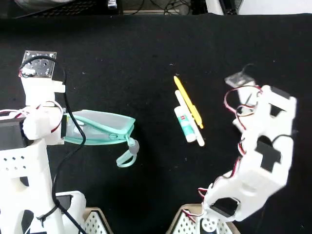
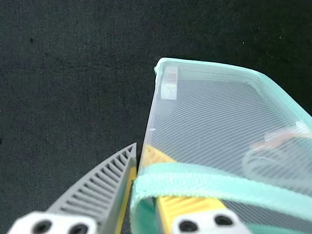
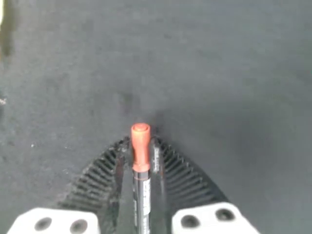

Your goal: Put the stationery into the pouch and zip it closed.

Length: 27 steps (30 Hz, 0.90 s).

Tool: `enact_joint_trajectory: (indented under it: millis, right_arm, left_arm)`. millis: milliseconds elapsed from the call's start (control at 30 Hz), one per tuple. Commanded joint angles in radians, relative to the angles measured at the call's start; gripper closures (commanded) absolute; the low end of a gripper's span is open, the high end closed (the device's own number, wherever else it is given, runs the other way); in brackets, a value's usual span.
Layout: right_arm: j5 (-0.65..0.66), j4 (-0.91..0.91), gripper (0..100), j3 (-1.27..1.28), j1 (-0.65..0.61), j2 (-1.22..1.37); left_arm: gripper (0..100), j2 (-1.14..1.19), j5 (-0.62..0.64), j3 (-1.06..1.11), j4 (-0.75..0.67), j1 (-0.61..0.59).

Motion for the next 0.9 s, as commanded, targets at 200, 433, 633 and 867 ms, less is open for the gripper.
enact_joint_trajectory:
  millis: [200, 433, 633, 867]
  right_arm:
    - [-0.282, 0.106, 98.6, 0.165, -0.043, -0.513]
    - [-0.517, 0.11, 98.6, 0.275, -0.176, -0.88]
    - [-0.763, 0.163, 98.6, 0.249, -0.393, -1.102]
    - [-0.968, 0.166, 98.6, 0.05, -0.697, -1.152]
  left_arm:
    - [97, -0.011, 0.0, -0.041, 0.005, 0.005]
    - [97, -0.011, 0.0, -0.039, 0.005, 0.005]
    - [97, -0.011, 0.0, -0.039, 0.005, 0.005]
    - [97, -0.011, 0.0, -0.039, 0.005, 0.005]
